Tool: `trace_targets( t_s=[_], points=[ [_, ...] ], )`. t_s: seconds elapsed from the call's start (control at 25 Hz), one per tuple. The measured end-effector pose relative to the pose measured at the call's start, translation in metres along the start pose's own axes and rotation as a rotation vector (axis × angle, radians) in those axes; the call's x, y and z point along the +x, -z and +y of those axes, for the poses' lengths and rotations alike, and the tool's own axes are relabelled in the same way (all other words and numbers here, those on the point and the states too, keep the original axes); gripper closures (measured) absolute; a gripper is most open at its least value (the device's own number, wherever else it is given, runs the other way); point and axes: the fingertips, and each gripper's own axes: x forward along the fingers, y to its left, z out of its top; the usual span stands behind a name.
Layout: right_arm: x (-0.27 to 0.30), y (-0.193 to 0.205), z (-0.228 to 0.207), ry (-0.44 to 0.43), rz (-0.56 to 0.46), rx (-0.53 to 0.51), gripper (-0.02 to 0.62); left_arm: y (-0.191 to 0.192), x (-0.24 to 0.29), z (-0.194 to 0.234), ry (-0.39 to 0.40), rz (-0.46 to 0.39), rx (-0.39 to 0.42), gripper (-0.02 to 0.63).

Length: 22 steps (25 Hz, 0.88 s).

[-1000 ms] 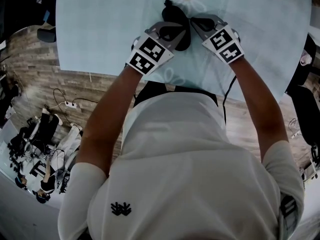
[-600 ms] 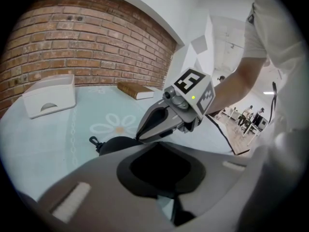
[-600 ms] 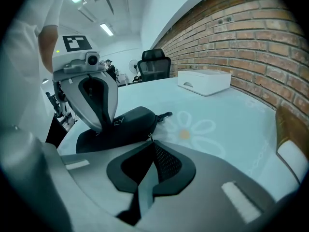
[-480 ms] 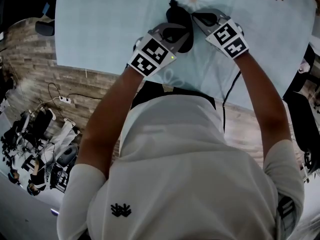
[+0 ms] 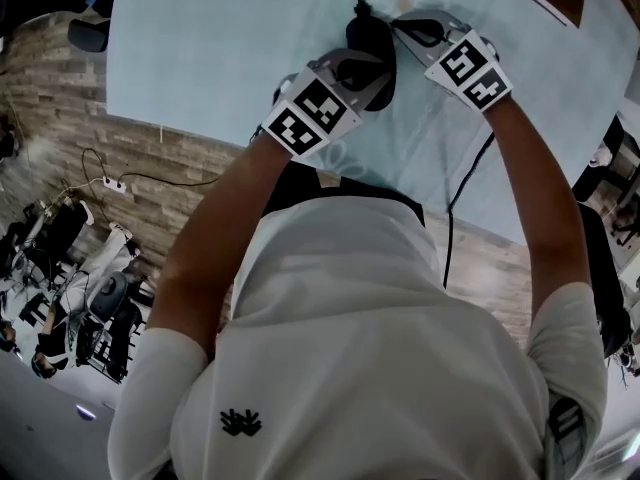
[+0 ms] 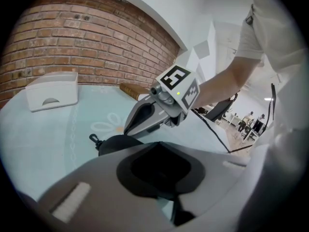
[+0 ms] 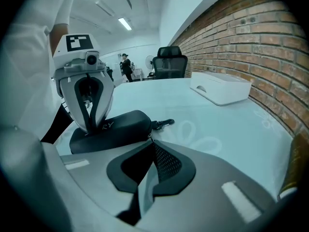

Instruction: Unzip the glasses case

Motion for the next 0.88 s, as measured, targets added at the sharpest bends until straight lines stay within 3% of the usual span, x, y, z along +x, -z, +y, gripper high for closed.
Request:
trace_targets(
  t_s=[0.88],
  points=[
    [0.026, -0.027, -0.007, -0.249, 0.094, -0.296, 0.594, -0.001, -0.004, 0.002, 0.044, -0.038, -0.044, 0.551]
  ],
)
